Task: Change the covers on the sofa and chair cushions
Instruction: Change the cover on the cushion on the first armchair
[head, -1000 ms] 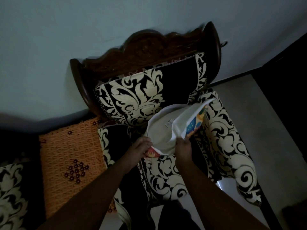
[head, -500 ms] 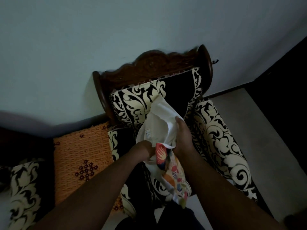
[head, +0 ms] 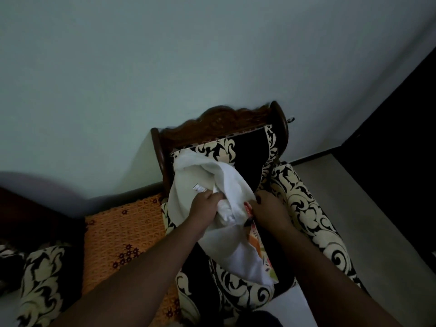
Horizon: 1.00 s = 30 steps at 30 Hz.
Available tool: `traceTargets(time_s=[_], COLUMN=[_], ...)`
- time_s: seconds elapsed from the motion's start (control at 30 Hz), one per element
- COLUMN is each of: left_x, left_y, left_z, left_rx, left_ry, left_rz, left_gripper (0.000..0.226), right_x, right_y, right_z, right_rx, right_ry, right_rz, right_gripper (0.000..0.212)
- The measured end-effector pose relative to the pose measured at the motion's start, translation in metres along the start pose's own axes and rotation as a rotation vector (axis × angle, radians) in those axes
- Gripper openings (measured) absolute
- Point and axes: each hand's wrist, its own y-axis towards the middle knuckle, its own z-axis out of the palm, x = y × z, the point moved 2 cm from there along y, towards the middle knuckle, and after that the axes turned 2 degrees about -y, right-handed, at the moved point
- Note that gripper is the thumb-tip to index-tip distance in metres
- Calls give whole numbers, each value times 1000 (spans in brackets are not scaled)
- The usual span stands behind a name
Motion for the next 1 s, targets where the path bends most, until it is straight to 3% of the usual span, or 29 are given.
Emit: traceTargets(time_s=[0.13, 0.27, 0.33, 0.43, 0.5, 0.57, 0.63, 0.77, 0.87, 0.93, 1.0], left_x=[-7, -12, -13, -15, -19, -22, -24, -20, -16, -14, -13], left_y=[-18, -34, -37, -43, -47, -48, -52, -56, -61, -63, -63], left_z=[-26, -34, -33, -28, -22, -16, -13, -12, -11, -10, -8], left_rx=[-34, 8, 50, 57, 61, 105, 140, 153, 156, 184, 211], left_ry=[-168, -151, -91, -26, 6, 22, 19, 173, 279, 308, 318], left_rz=[-46, 54, 135, 244, 271, 264, 245, 353, 402, 424, 422], left_gripper=[19, 12, 30, 58, 60, 42, 29, 32, 42, 44, 46], right_x=[-22, -42, -32, 10, 51, 87, 106, 97, 92, 92, 91], right_y=[-2, -4, -3, 0, -3, -4, -2, 14, 25, 27, 27], right_z=[2, 12, 10, -7, -17, -21, -15, -11, -12, -9, -5], right_rx=[-34, 35, 33, -222, -299, -179, -77, -65, 86, 200, 231], right_ry=[-119, -221, -213, -81, 79, 123, -68, -186, -208, -310, -409], right_rz=[19, 22, -13, -137, -245, -259, -256, -155, -52, -30, -110], right_gripper=[17, 21, 25, 20, 17, 28, 49, 70, 83, 83, 64])
